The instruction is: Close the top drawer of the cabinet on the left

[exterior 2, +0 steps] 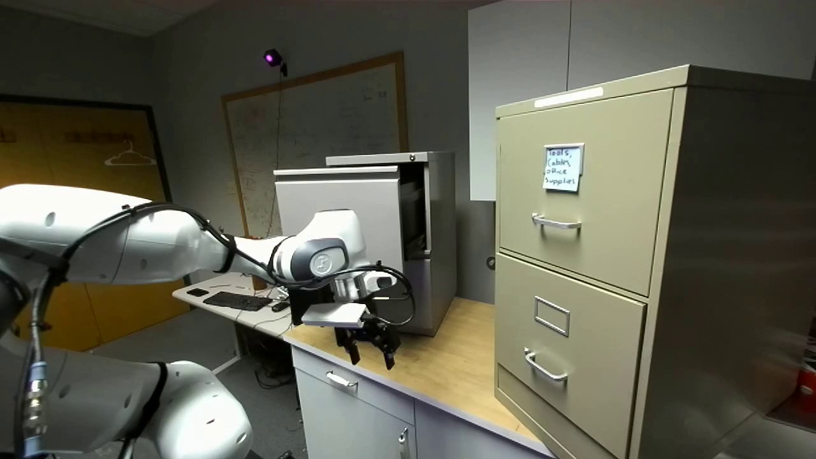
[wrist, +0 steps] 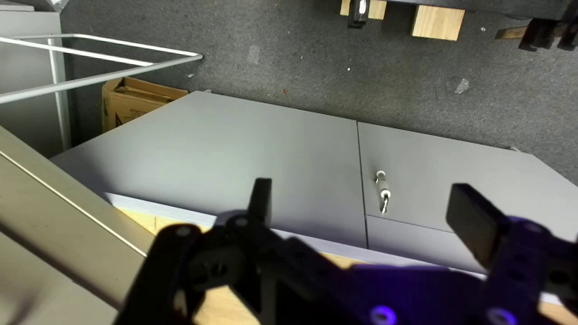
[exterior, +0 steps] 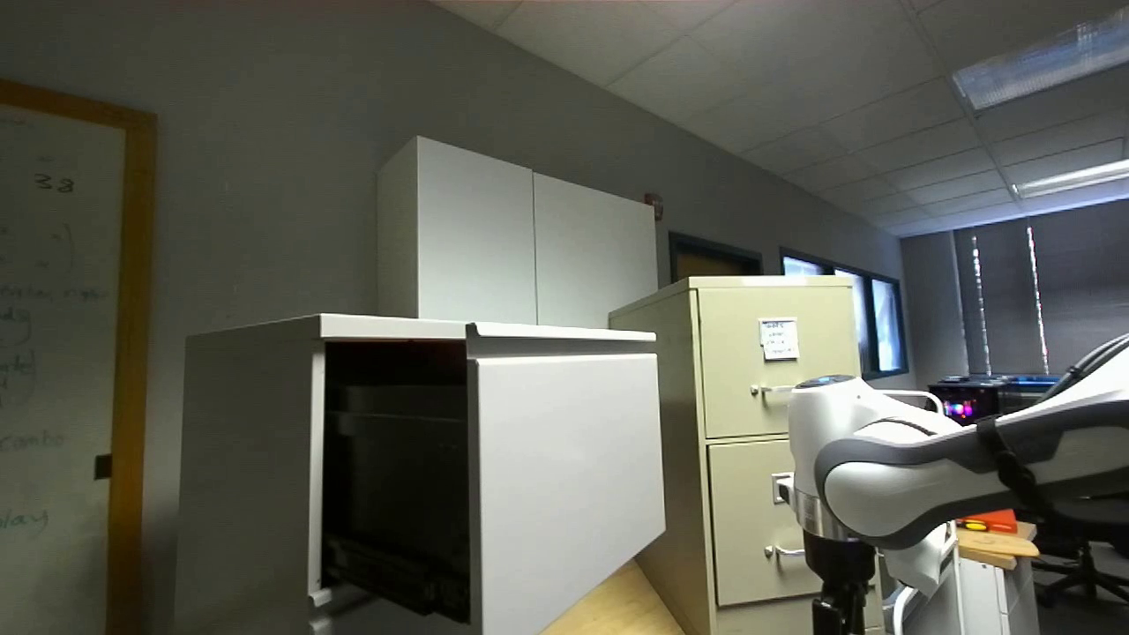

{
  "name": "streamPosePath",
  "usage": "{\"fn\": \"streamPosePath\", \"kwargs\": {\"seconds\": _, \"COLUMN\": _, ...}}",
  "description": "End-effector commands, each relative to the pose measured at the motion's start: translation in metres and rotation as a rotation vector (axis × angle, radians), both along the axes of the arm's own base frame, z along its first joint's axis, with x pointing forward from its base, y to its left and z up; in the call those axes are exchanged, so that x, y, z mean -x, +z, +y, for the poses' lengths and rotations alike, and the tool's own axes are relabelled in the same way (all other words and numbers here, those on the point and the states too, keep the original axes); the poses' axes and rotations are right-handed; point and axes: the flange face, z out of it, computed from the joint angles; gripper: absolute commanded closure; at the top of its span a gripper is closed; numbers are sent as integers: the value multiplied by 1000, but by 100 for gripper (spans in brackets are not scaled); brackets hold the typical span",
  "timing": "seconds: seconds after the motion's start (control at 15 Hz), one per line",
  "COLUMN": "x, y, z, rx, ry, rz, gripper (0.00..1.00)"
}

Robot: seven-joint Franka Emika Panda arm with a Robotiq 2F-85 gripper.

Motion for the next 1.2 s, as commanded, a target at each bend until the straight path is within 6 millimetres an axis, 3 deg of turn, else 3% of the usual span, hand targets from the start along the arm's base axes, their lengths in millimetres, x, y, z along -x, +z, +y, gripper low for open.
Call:
{"fn": "streamPosePath", "kwargs": {"seconds": 0.0, "x": -2, "y": 6, "z": 1, "rx": 7, "ry": -2, "rz": -11, "gripper": 0}}
{"fn": "streamPosePath", "kwargs": {"seconds": 0.2, "x": -6, "y": 17, "z": 7, "rx": 23, "ry": 14, "rz": -34, "gripper": 0}}
{"fn": "streamPosePath", "kwargs": {"seconds": 0.47, "x": -6, "y": 51, "z": 14, "rx": 53, "ry": 43, "rz": -100, "gripper": 0}}
{"fn": "streamPosePath", "kwargs": {"seconds": 0.53, "x": -5, "y": 63, "z": 15, "rx": 66, "ry": 45, "rz": -130, "gripper": 10}}
{"fn": "streamPosePath", "kwargs": {"seconds": 0.6, "x": -4, "y": 76, "z": 16, "rx": 78, "ry": 48, "rz": -165, "gripper": 27}}
{"fn": "streamPosePath", "kwargs": {"seconds": 1.13, "x": -1, "y": 163, "z": 34, "rx": 94, "ry": 107, "rz": -527, "gripper": 88}}
